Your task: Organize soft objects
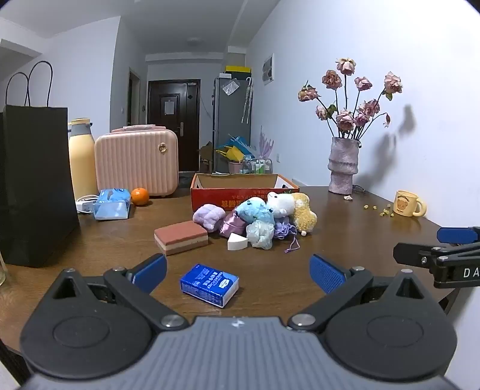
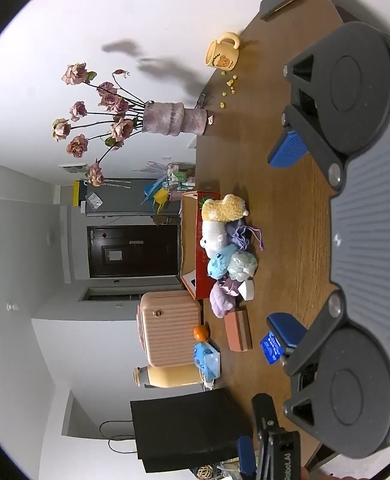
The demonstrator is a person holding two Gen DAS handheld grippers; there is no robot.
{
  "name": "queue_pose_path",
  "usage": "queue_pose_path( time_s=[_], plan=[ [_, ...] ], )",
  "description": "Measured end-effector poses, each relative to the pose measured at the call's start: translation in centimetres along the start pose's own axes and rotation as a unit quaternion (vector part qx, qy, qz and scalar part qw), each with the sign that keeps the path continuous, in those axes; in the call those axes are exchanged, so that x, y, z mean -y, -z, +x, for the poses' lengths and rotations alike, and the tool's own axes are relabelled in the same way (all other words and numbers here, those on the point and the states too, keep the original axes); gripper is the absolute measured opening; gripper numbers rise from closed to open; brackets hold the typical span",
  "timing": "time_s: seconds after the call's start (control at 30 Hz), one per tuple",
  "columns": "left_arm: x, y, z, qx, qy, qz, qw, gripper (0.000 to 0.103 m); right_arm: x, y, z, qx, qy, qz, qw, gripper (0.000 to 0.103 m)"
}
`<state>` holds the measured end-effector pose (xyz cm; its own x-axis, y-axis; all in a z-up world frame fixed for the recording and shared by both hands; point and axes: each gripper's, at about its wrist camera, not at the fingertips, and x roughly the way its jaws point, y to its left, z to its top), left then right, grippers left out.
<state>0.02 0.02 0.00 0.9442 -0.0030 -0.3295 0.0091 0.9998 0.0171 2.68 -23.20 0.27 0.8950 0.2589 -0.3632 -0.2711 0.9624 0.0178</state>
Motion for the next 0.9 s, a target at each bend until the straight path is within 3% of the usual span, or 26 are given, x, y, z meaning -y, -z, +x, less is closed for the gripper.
queue_pose_path(
  time_s=[0.17, 0.9],
  plan=[
    [-0.01, 0.24, 0.91, -0.015, 0.012, -0.015, 0.9997, 0.103, 0.26, -0.23, 0.33, -0.008, 0.000, 0.005, 1.000, 0.103],
    [-0.45, 0.45, 0.21, -0.009, 0.010, -0.021, 0.9997, 0.103, -0.04, 0.44, 0.21, -0.010, 0.003, -0.002, 1.000, 0.103]
  ],
)
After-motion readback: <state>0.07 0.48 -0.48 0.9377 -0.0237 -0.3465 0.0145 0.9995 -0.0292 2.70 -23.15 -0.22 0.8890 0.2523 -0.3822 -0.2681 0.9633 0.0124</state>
